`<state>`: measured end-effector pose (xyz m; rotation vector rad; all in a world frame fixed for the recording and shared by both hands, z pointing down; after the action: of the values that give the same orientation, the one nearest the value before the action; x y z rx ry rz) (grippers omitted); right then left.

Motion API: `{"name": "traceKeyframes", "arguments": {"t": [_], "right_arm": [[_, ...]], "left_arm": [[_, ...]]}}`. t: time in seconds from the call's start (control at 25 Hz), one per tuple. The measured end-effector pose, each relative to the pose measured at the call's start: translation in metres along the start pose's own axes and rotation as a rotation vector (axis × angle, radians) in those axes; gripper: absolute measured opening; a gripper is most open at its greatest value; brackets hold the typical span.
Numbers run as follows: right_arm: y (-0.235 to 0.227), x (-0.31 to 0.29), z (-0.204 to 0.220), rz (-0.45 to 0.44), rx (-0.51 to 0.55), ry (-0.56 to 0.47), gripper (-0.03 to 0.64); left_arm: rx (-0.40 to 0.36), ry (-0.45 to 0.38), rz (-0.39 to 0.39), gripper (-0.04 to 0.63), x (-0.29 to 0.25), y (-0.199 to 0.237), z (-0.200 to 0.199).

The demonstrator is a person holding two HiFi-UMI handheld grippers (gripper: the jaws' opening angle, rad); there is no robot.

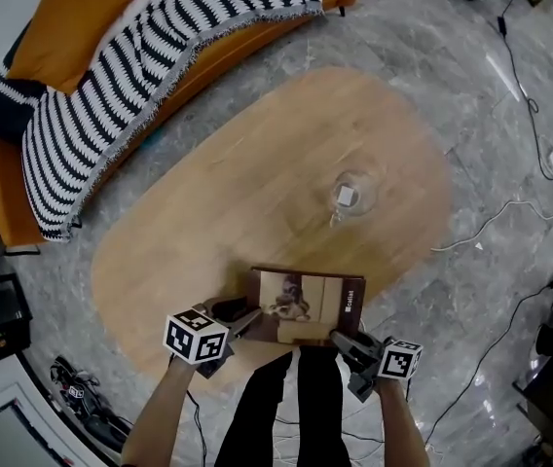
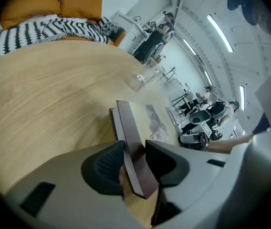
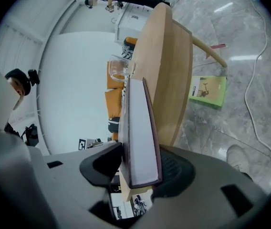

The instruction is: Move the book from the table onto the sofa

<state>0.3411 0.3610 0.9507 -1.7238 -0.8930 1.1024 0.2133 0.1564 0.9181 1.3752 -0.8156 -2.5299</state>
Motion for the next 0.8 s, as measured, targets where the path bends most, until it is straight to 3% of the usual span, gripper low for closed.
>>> {"name": "traceKeyframes", "arguments": {"t": [0.44,0.8], "right_arm": [[0.004,0.008,0.008,-0.142,-0.073,-0.006,0.158],[0.03,0.015,0.004,-0.139,-0.053,-0.032,0.155]], "left_arm": [[-0.004,-0.006,-0.024,0.141,0.008,0.0,0.0],[0.002,-0.114,-0.114,0.141,0.053,-0.008,-0.018]]}}
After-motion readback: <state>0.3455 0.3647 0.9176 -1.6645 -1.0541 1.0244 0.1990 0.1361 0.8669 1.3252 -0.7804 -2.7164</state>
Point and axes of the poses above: the fingertips, and each gripper's own axes: x backward along the fingers, y to its left, z out of its underside, the point moved 4 cm from there along x, backward along the fingers, and after that the axes turned 13 degrees about -x, right-handed, at the moved point
